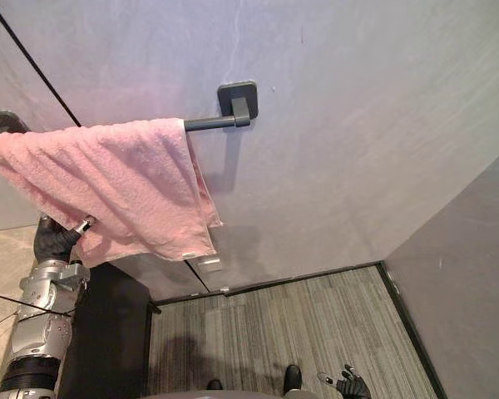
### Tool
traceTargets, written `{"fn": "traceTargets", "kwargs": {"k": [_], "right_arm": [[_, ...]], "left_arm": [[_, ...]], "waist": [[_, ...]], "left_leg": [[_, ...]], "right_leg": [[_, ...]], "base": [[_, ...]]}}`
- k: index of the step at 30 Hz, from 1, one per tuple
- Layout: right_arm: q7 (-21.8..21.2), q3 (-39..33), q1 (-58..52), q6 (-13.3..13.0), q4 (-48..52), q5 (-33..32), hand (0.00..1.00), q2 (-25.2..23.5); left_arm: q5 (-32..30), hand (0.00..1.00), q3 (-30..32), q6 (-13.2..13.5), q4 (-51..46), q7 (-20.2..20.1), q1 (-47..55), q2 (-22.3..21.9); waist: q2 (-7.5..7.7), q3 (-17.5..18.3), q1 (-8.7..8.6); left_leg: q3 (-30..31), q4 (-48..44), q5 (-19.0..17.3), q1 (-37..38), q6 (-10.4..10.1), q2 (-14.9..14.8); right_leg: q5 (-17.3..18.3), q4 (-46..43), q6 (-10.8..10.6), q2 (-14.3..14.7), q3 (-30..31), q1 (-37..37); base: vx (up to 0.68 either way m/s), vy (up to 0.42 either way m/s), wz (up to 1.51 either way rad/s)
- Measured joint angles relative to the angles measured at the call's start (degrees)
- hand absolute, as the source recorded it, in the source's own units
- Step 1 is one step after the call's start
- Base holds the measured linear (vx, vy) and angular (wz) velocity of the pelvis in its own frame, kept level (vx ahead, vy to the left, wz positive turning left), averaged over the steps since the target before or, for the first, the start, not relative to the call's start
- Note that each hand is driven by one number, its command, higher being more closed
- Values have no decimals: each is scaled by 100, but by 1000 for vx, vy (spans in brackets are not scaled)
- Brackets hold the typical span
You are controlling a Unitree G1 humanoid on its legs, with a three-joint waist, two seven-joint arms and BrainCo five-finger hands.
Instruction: Organize washtable
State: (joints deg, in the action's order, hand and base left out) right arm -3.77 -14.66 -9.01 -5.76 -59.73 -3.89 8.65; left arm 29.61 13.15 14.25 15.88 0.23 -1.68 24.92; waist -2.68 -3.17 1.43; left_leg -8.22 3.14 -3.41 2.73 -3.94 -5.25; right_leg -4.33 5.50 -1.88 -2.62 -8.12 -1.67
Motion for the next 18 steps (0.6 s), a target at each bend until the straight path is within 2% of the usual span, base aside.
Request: {"fn": "traceTargets", "kwargs": {"k": [4,5,13,18], "right_arm": [[1,6,6,-3,25,1,0,-1],[1,8,6,-3,45,1,0,-1],[-6,223,-38,-4,120,4,0,9],[-41,636,-329,-6,1464,6,0,120]], "left_arm": [[0,0,0,-28,117,19,0,9],[0,100,1,-29,186,28,-10,11],[-130,100,25,-245,277,95,-127,104],[-261,100,105,-277,278,93,-269,470]], "waist": [[16,-10,-17],[16,-10,-31],[15,-9,-47],[14,-9,-49]], "left_leg": [[-49,0,-3,14,1,-1],[-67,0,-5,21,3,-1],[-198,-5,-23,93,-1,-22],[-251,-8,-34,101,-19,-57]], "right_leg": [[-1,-18,1,4,45,-16],[-3,-22,2,4,62,-20],[-32,-27,18,34,194,-19],[-37,-25,25,75,236,-37]], "base": [[-13,0,-6],[-21,2,-7],[-25,-1,-9],[-5,-12,-5]]}}
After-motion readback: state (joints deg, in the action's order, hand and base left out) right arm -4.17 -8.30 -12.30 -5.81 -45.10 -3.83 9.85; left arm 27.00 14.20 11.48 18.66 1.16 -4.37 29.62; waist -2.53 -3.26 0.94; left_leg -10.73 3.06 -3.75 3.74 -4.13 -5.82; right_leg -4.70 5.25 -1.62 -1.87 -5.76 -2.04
